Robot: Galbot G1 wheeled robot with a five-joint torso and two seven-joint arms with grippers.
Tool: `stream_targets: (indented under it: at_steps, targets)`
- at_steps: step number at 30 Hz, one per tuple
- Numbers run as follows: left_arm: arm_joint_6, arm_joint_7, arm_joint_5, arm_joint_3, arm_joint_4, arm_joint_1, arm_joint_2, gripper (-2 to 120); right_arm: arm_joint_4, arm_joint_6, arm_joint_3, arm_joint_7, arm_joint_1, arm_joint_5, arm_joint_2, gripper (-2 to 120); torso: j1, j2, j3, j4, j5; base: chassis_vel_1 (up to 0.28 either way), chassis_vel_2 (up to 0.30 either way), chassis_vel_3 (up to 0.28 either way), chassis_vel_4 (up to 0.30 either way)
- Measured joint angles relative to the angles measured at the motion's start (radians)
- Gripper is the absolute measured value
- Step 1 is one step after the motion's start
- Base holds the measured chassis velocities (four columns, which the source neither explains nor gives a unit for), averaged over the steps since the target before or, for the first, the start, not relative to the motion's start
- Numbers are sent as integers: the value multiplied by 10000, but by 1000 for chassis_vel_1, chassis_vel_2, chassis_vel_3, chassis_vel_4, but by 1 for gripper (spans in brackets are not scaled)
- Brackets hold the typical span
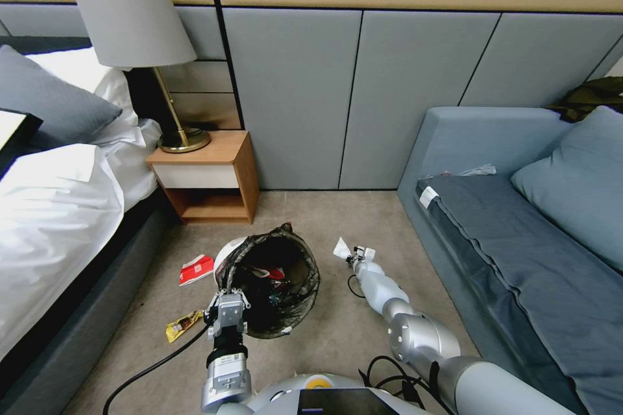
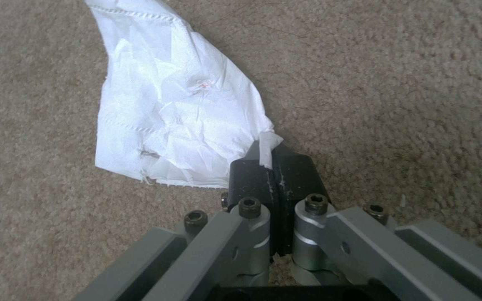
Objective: Pick up the trash bin, then pick up the garbage from the floor and place it into the trash bin.
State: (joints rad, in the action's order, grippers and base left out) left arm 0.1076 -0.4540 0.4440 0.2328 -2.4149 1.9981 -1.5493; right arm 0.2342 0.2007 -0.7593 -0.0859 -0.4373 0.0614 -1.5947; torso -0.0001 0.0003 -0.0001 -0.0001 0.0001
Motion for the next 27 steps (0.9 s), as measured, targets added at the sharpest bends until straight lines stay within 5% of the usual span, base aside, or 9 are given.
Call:
stream_targets:
  at_steps: [13, 27]
  targets:
    - [10, 18, -53, -40, 142, -71, 4, 0, 1813, -314, 1339, -111, -866, 833, 114, 0, 7, -7, 11, 17, 42, 0, 0, 0, 0]
    - [71, 25, -263, 59, 250, -113, 0, 0, 5673, -2478, 2683, -240, -2423, 881, 255, 0, 2, -7, 2, 4, 1, 13, 11, 2, 9]
